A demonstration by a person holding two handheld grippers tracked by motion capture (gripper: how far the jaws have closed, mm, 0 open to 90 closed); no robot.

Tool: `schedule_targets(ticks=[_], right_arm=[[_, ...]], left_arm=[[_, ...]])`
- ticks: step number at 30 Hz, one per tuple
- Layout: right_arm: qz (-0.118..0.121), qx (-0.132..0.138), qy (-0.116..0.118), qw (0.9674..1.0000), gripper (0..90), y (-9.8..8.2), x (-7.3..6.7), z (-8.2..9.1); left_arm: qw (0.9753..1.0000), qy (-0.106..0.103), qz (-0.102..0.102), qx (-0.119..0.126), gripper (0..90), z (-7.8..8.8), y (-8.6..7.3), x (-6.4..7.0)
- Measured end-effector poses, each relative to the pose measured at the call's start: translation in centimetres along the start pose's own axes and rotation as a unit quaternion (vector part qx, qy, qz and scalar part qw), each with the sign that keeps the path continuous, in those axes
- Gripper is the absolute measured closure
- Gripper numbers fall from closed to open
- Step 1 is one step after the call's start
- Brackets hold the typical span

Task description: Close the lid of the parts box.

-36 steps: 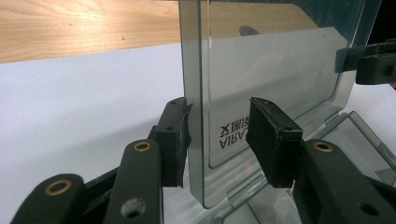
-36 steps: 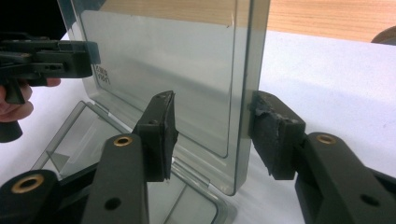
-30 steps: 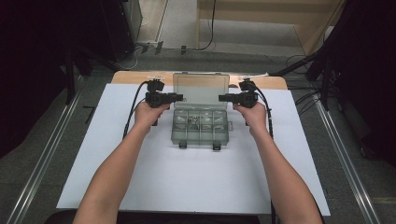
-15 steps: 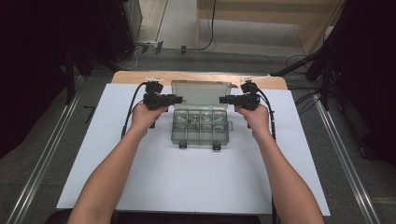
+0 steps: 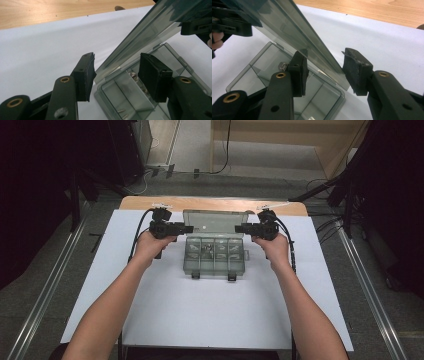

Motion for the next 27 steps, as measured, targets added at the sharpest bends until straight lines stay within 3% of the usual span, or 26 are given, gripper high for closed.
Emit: schedule_targets(ticks=[3,7,10,13,16,22,27], right_arm=[[-0.001,0.0,0.0,1.0,55.0,0.0,0.0,0.0],[0.0,-0.001,0.002,1.0,54.6,-0.1,-0.1,0.1],[0.001,-0.001,0.003,1.0,53.8,-0.1,-0.2,0.1],[0.006,-0.001,0.001,1.0,53.3,-0.1,-0.4,0.2],[0.008,-0.002,0.001,1.0,52.7,-0.2,-0.4,0.2],[0.008,-0.002,0.004,1.0,50.8,-0.2,-0.5,0.2],[0.013,-0.001,0.003,0.9999,50.5,-0.2,-0.6,0.2]], left_arm=[[0.9999,-0.005,0.007,-0.008,42.1,0.6,-0.2,-0.1],[0.9997,0.003,0.006,-0.025,42.1,1.5,-0.6,-0.7],[0.9997,0.006,0.005,-0.023,42.3,2.6,-0.6,-1.4],[0.9997,0.005,0.018,-0.017,42.6,3.3,-0.4,-1.9],[0.9992,0.013,0.022,-0.029,45.2,3.9,-0.1,-2.3],[0.9985,0.017,0.044,-0.028,61.1,4.7,1.9,-2.0],[0.9995,0.006,0.025,-0.019,71.8,4.5,3.4,-1.0]])
Point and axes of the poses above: each handheld gripper's, and its own axes: z roughly backward along the jaws, y roughly out of its top, x roughly to its right, the point moved 7 cm from there along -z, roughly forward along the jaws, and after that the axes turned 4 degrees about -x, right-handed, at the moved point
